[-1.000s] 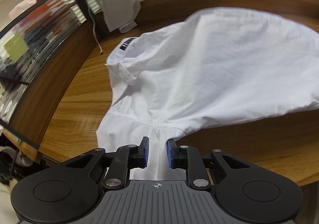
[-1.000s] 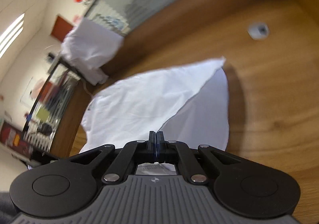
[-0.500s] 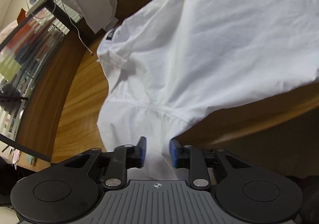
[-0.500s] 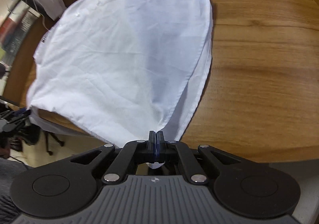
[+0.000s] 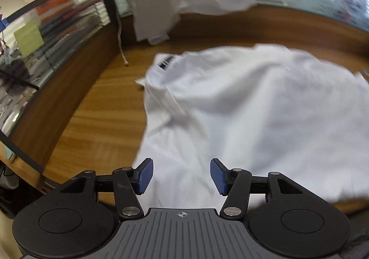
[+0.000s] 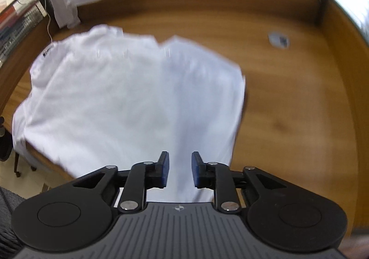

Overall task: Fold clothes
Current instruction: 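Open the right gripper to release the folded edge, then grasp the shirt with the left gripper while the right gripper grasps the hem, lift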

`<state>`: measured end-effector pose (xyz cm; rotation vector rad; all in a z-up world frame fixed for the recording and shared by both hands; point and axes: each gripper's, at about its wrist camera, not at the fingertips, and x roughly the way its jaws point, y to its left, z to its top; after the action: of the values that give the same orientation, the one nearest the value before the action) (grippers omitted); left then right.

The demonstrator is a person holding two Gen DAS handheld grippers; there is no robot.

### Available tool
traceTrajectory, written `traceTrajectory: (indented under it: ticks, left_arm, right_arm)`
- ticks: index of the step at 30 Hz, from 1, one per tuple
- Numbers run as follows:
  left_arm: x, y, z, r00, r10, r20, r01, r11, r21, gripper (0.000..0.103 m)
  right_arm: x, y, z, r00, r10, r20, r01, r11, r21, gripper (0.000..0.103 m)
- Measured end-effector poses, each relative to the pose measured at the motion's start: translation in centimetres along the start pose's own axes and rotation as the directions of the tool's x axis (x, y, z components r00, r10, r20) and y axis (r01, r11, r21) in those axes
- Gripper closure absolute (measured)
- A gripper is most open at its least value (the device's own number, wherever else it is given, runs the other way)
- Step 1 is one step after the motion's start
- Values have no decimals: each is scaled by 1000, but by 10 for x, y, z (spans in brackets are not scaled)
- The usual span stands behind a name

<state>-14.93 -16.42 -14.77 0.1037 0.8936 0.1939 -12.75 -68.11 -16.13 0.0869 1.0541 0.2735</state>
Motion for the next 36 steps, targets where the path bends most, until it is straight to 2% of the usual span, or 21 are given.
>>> traceTrajectory:
  ticks: [3, 8, 11, 14, 19, 20, 22, 25, 28, 31, 34, 36]
  left_arm:
    - [14, 4, 34, 1000, 14, 9, -14, 1000, -28, 42]
    - [28, -3, 91, 999, 8, 51, -9, 1000, 25, 38]
    - [41, -11, 127, 998, -31, 58, 27, 997, 68, 34]
    - [65, -26, 157, 994, -99, 44, 92, 986, 135, 27]
    - [106, -53, 205, 978, -206, 14, 197, 950, 243, 25]
    - [116, -59, 211, 973, -231, 3, 222, 940, 260, 24]
    - [136, -70, 225, 961, -276, -29, 272, 920, 283, 23]
    - [167, -88, 241, 940, -330, -90, 341, 889, 305, 23]
    - [194, -107, 251, 912, -383, -149, 411, 851, 326, 23]
    - [220, -124, 256, 886, -412, -214, 462, 827, 319, 16]
    - [241, -135, 257, 837, -466, -288, 539, 795, 279, 15]
    - [251, -141, 257, 801, -502, -327, 583, 777, 236, 11]
  right_arm:
    - [10, -2, 35, 1000, 7, 18, -7, 1000, -29, 75]
    - [30, -7, 91, 999, 21, 38, -18, 997, -76, 75]
    - [42, -10, 124, 998, 30, 49, -25, 994, -103, 72]
    - [55, -12, 158, 997, 39, 60, -31, 991, -131, 66]
    - [95, 0, 191, 998, 57, 27, -52, 985, -164, 59]
    - [104, 3, 197, 998, 60, 19, -56, 984, -170, 53]
    - [123, 10, 203, 997, 74, -6, -73, 979, -188, 47]
    - [153, 20, 206, 994, 92, -63, -103, 973, -208, 46]
    - [182, 29, 205, 985, 103, -135, -132, 964, -233, 46]
    - [204, 36, 204, 975, 111, -194, -159, 954, -256, 41]
    - [219, 38, 206, 965, 118, -233, -181, 946, -268, 38]
    - [225, 36, 210, 958, 135, -252, -201, 944, -262, 37]
